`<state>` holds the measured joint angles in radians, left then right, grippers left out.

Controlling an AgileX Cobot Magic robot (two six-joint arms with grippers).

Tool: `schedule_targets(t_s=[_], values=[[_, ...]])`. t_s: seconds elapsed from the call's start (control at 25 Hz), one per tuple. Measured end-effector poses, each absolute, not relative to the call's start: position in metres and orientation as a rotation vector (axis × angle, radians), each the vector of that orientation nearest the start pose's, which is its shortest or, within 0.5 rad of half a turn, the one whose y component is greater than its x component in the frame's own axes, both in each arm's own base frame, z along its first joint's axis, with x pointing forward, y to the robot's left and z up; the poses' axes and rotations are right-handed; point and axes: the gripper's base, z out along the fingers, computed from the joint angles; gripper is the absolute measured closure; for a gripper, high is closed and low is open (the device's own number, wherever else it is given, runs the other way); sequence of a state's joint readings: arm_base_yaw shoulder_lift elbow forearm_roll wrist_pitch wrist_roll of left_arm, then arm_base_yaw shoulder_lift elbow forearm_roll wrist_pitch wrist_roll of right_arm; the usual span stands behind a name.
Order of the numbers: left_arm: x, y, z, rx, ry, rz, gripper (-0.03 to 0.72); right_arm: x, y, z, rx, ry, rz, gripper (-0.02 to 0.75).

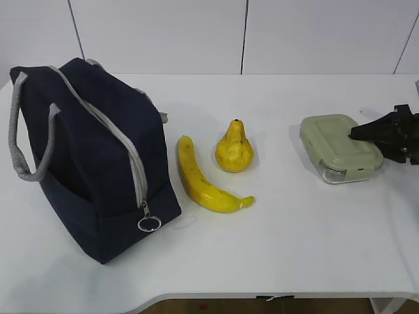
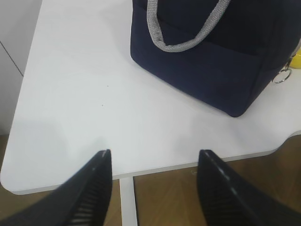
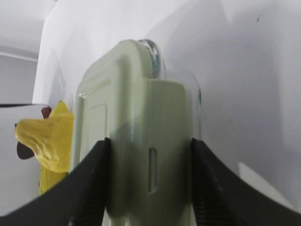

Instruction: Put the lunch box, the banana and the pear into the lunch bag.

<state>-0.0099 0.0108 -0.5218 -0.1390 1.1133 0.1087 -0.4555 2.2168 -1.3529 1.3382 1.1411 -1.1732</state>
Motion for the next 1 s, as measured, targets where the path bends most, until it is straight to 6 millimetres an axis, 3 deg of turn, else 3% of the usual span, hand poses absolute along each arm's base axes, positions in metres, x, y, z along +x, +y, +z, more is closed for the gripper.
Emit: schedule_targets(t_s=[0.76, 1.0], values=[[-0.007, -0.014, 0.281, 0.136, 2.079, -0.146, 0.271, 0.408, -0.109, 0.13, 0.352, 2.21, 1.276, 0.378], [0.01, -0.018, 0.286, 0.13, 2.159, -0.21, 0.274, 0.407, -0.109, 0.144, 0.334, 2.207, 1.26, 0.378]])
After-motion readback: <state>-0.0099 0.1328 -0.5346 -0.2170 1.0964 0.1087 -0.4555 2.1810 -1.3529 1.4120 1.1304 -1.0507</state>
